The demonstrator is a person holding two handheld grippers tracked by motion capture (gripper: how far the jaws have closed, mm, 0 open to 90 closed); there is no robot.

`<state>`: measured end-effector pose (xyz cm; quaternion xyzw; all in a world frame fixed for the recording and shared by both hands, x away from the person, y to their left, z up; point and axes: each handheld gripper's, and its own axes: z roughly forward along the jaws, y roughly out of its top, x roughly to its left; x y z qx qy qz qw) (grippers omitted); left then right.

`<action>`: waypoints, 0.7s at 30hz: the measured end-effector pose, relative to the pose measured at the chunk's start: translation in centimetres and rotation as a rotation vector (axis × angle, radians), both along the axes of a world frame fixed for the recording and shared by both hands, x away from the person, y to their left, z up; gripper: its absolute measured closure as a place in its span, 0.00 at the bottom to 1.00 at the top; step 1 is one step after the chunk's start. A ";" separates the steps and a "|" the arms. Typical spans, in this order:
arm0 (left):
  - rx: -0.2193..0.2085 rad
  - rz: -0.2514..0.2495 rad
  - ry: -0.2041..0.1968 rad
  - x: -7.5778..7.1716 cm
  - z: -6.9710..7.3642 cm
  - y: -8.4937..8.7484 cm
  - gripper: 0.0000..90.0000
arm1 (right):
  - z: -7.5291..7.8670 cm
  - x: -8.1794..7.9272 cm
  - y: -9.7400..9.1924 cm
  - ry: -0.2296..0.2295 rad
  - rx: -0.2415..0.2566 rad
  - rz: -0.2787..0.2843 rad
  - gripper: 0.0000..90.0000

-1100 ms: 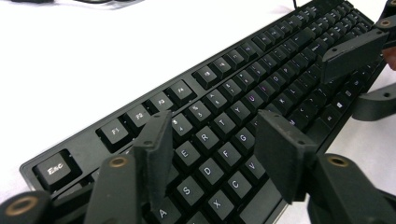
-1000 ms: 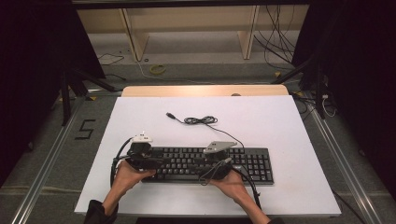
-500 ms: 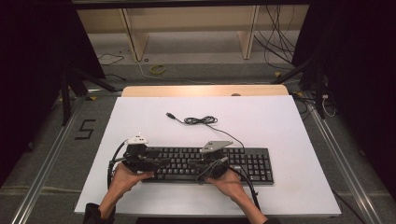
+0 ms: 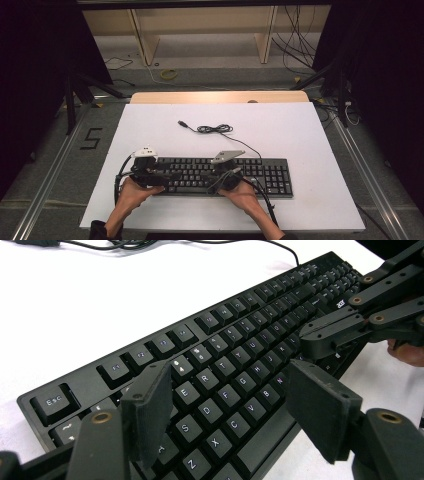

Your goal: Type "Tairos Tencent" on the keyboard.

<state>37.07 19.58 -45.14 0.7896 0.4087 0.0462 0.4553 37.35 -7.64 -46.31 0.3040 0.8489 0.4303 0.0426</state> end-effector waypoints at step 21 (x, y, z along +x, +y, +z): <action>-0.035 -0.004 -0.020 -0.7 -0.3 0.4 0.36 | -1.3 -0.1 1.5 0.010 -0.066 0.021 1.00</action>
